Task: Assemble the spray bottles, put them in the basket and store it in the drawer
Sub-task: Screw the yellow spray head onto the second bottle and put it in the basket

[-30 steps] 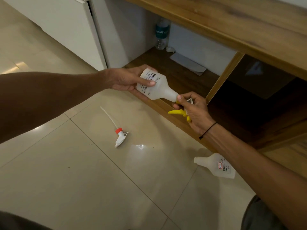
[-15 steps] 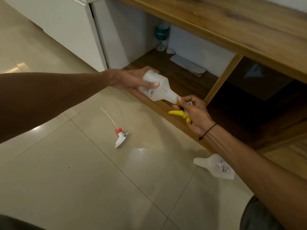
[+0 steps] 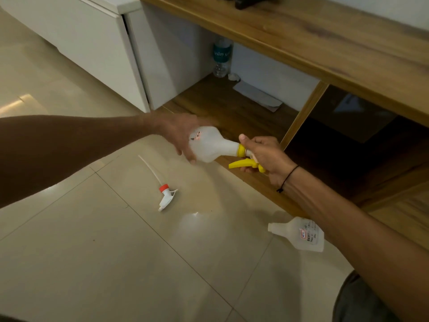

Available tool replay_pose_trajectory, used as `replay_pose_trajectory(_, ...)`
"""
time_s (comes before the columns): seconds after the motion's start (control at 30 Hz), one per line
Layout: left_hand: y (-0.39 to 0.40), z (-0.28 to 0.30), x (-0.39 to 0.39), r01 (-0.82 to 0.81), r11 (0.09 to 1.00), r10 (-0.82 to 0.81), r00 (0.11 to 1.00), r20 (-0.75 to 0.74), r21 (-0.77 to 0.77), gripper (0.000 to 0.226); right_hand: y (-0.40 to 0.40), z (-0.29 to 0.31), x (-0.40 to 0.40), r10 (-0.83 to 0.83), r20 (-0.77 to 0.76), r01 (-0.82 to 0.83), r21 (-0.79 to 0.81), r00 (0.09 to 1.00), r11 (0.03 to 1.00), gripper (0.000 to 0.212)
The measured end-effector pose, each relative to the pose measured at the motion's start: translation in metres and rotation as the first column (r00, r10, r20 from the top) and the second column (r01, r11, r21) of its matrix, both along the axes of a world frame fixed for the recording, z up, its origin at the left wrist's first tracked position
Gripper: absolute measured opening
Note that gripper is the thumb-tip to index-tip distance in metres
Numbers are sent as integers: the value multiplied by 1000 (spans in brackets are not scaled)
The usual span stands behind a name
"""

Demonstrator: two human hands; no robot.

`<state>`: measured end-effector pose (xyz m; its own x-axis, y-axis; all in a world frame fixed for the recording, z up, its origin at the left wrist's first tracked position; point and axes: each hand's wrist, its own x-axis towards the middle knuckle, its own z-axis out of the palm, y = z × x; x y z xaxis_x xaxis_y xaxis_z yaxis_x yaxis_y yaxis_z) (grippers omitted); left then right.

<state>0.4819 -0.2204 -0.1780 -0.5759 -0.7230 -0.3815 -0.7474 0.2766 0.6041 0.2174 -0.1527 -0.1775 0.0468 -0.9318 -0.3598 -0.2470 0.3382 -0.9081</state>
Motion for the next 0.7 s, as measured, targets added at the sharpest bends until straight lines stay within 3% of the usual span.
replay_pose_trajectory(0.07,8,-13,-8,54,983,-44,997,59,-177,93,-1,6,4,16,-62,-13,61,998,998,40)
replay_pose_trajectory(0.1,12,-21,-8,20,982,-18,1000,16,-188,93,-2,9,5,31,-42,-26,116,999,993,46)
replay_pose_trajectory(0.2,27,-42,-2,-100,995,100,979,-179,9,90,-10,21,0,94,242,-171,321,966,932,75)
replay_pose_trajectory(0.3,38,-52,-1,-123,974,178,936,-304,192,84,-20,24,-8,198,403,-331,292,893,897,91)
replay_pose_trajectory(0.5,38,-50,-4,-99,908,260,894,-365,406,71,-16,14,-13,206,713,-415,131,671,901,47)
replay_pose_trajectory(0.57,39,-52,-7,-80,895,264,888,-377,439,65,-16,9,-12,234,706,-390,65,669,919,40)
replay_pose_trajectory(0.7,41,-53,-21,-53,880,276,866,-417,472,67,-15,3,-4,286,382,-239,-166,879,957,28)
